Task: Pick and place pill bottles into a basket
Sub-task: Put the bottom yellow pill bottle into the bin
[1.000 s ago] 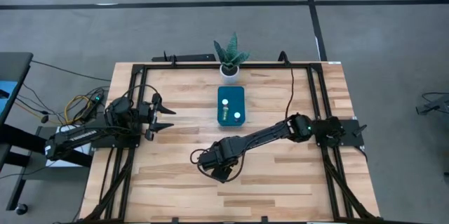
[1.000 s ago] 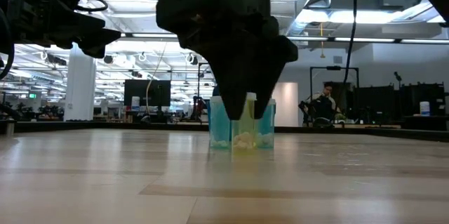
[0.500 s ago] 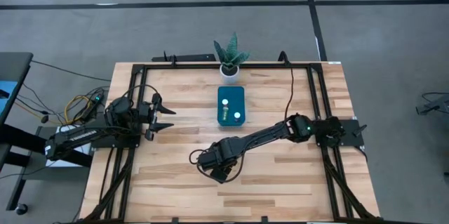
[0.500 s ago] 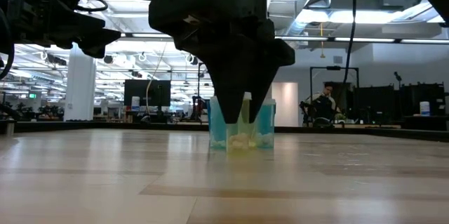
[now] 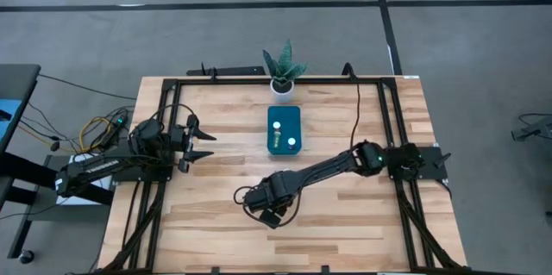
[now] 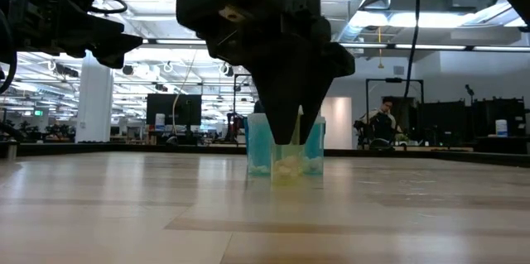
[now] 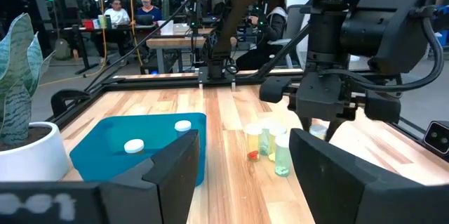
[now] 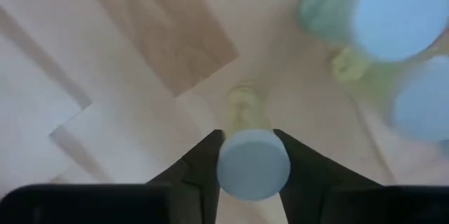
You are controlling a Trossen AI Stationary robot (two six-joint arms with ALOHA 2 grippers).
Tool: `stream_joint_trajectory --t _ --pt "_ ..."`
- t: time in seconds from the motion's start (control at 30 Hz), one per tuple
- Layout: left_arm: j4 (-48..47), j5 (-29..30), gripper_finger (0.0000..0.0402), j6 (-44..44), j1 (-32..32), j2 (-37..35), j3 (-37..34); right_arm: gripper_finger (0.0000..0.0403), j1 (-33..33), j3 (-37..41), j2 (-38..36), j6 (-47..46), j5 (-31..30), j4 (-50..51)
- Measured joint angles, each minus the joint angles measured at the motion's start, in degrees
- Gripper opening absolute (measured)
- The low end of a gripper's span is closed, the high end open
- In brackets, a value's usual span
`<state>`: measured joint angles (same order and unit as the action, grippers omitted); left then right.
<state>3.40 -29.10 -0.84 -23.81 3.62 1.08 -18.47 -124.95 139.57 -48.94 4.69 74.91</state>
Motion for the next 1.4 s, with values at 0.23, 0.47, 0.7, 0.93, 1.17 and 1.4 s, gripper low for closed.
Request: stream_joint_trajectory --t 0.23,0.47,0.7,0.93,1.17,1.4 --pt "0.0 0.0 0.0213 0.0 0.0 0.0 0.0 0.0101 -1.9 -1.7 -0.1 -1.6 3.1 0.0" --pt "0.0 0.0 0.0213 0.0 0.0 0.0 0.0 0.01 -2.9 -8.6 -0.1 -2.5 3.1 3.7" --pt "0.0 0.0 0.0213 0.0 0.0 0.0 0.0 0.0099 -1.6 -9.5 -5.0 -2.0 2.4 6.4" --pt "0.1 0.0 0.0213 0.0 0.0 0.0 0.0 0.01 2.7 -9.6 -10.8 0.8 -2.5 13.9" --pt "0.0 0.0 0.0213 0.0 0.0 0.0 0.0 0.0097 9.6 -9.6 -16.0 6.6 -3.7 15.1" --pt "0.0 0.0 0.0213 0.0 0.0 0.0 0.0 0.0101 18.5 -9.6 -16.7 14.7 -3.2 15.1"
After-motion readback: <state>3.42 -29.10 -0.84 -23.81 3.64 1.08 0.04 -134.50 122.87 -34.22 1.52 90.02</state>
